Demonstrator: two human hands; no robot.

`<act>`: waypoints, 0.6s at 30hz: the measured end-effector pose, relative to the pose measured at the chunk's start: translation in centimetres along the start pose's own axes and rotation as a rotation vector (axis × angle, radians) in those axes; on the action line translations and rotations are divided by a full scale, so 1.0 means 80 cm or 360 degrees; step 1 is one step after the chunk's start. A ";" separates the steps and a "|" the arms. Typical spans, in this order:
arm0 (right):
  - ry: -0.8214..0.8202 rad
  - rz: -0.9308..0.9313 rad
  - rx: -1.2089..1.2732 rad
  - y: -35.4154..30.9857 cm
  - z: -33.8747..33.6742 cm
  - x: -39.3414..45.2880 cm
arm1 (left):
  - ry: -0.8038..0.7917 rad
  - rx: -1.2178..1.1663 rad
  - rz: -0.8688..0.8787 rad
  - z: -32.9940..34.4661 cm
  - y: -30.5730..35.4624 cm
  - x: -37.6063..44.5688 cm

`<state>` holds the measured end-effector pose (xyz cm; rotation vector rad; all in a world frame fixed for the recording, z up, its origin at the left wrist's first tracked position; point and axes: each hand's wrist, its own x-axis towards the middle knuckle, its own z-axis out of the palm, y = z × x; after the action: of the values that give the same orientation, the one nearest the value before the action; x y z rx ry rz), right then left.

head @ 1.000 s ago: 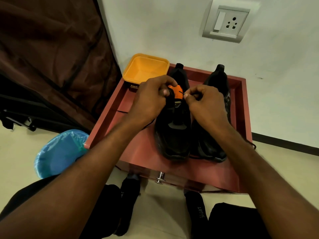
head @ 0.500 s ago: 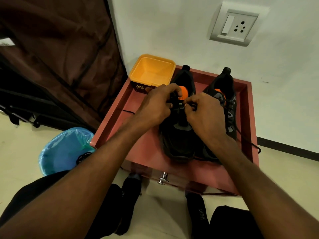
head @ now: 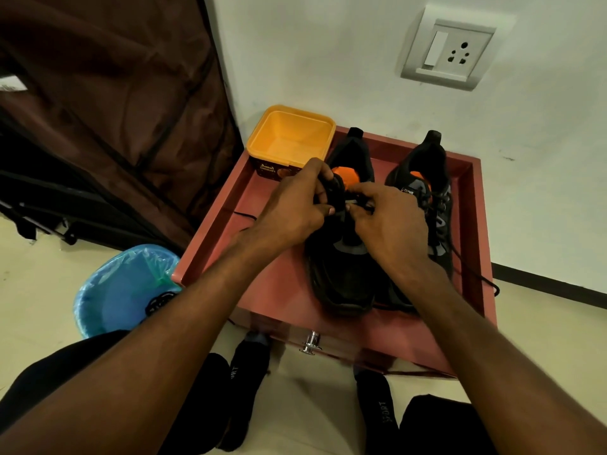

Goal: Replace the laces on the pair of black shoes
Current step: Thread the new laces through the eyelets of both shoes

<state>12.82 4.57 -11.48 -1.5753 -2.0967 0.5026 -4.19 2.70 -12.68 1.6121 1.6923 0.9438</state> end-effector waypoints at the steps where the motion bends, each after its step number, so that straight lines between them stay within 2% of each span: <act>1: 0.0022 -0.0007 -0.0095 -0.003 0.000 -0.001 | 0.0000 0.0000 -0.0016 0.000 0.000 0.000; 3: 0.0012 -0.0042 -0.0189 -0.004 0.000 0.001 | 0.0014 -0.0006 -0.0052 0.000 -0.002 0.000; 6: -0.0106 -0.0053 0.0015 0.000 0.002 0.008 | 0.0056 0.0047 -0.0082 0.001 -0.002 0.000; 11: -0.0296 -0.0044 0.0246 0.004 -0.007 0.013 | 0.0061 0.0130 -0.0013 0.001 0.004 -0.004; 18: -0.0468 -0.0168 0.0242 0.016 -0.022 0.013 | 0.0102 0.0152 0.0143 0.001 0.009 -0.007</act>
<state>14.57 5.90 -10.55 -1.3645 -2.2780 0.8790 -3.66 2.18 -12.17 1.7504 1.7439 0.9808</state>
